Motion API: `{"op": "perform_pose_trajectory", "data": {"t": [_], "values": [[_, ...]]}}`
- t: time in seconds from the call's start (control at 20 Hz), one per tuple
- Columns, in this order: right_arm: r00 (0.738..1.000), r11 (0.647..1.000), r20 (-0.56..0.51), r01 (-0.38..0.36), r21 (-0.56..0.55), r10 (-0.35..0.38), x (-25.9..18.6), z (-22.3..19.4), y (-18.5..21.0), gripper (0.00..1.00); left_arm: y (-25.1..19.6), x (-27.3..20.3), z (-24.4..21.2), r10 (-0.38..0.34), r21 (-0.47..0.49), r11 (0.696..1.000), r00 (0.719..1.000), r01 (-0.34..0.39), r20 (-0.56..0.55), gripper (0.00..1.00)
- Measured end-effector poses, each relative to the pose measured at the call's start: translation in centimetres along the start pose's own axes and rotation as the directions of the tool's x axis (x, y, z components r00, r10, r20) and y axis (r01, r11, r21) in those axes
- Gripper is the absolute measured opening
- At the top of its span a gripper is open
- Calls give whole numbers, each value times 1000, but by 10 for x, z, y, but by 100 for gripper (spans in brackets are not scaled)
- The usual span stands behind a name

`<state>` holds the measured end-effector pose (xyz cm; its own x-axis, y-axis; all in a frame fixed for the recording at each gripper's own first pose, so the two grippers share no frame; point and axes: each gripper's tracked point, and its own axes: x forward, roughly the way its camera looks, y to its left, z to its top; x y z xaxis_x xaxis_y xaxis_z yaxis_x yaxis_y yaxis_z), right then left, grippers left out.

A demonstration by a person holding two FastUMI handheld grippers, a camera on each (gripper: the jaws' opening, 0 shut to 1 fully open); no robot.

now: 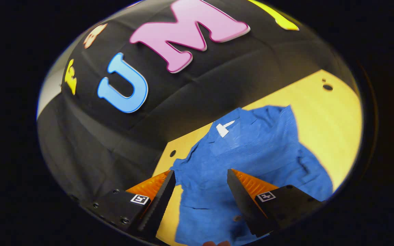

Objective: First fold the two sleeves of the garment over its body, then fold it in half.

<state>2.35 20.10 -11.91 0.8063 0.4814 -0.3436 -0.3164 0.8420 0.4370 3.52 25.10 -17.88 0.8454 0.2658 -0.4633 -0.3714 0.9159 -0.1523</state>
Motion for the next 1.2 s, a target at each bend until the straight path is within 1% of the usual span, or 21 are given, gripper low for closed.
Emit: {"op": "perform_pose_trajectory", "data": {"t": [0.05,0.1,0.2,0.25,0.35,0.45,0.55,0.65,0.7,0.75,0.8,0.9,0.95,1.0,1.05,1.1,1.15,1.2], "values": [[999,999,42,29,-44,-27,-22,8,-4,97,18,19,11,32,10,999,999,-31,-8,84],[995,995,89,62,-84,-54,-43,16,-9,97,32,37,20,45,16,999,999,-45,-10,84],[980,980,170,133,-151,-107,-83,29,-17,97,60,74,39,76,26,997,997,-75,-13,84],[971,970,203,164,-180,-127,-99,34,-19,97,72,92,44,92,29,995,995,-91,-35,84],[959,950,227,222,-221,-171,-128,32,-23,97,96,127,45,123,41,992,988,-120,-90,84],[950,935,240,257,-243,-199,-150,29,-23,97,106,158,47,156,66,987,980,-149,-121,84],[944,917,247,285,-278,-219,-159,19,-12,97,110,177,51,160,80,985,977,-150,-138,84],[944,881,232,308,-359,-236,-160,7,-11,97,108,198,42,162,91,985,969,-148,-187,84],[945,862,231,309,-401,-231,-159,3,-7,97,111,207,37,168,89,984,960,-151,-223,84],[948,851,233,301,-431,-217,-157,1,-2,97,115,213,31,190,84,981,948,-174,-255,84],[952,847,233,285,-449,-197,-155,-1,6,97,122,217,24,216,88,976,937,-199,-276,84],[964,859,207,247,-450,-168,-145,-8,14,97,124,214,11,211,87,977,919,-193,-332,85],[965,857,203,243,-455,-166,-142,-10,15,97,123,216,18,206,81,978,932,-191,-298,85],[965,855,204,242,-459,-164,-138,-10,16,97,125,221,16,198,74,980,931,-184,-306,86],[965,855,207,240,-460,-159,-136,-10,16,97,123,220,15,181,48,983,931,-175,-317,84],[967,859,201,233,-456,-156,-133,-13,16,97,126,222,18,176,41,984,936,-171,-305,84],[970,865,186,224,-449,-154,-131,-18,15,97,128,221,17,176,45,984,932,-171,-316,83],[972,869,172,220,-443,-158,-130,-23,13,97,126,221,18,162,47,987,936,-155,-313,83]]}}
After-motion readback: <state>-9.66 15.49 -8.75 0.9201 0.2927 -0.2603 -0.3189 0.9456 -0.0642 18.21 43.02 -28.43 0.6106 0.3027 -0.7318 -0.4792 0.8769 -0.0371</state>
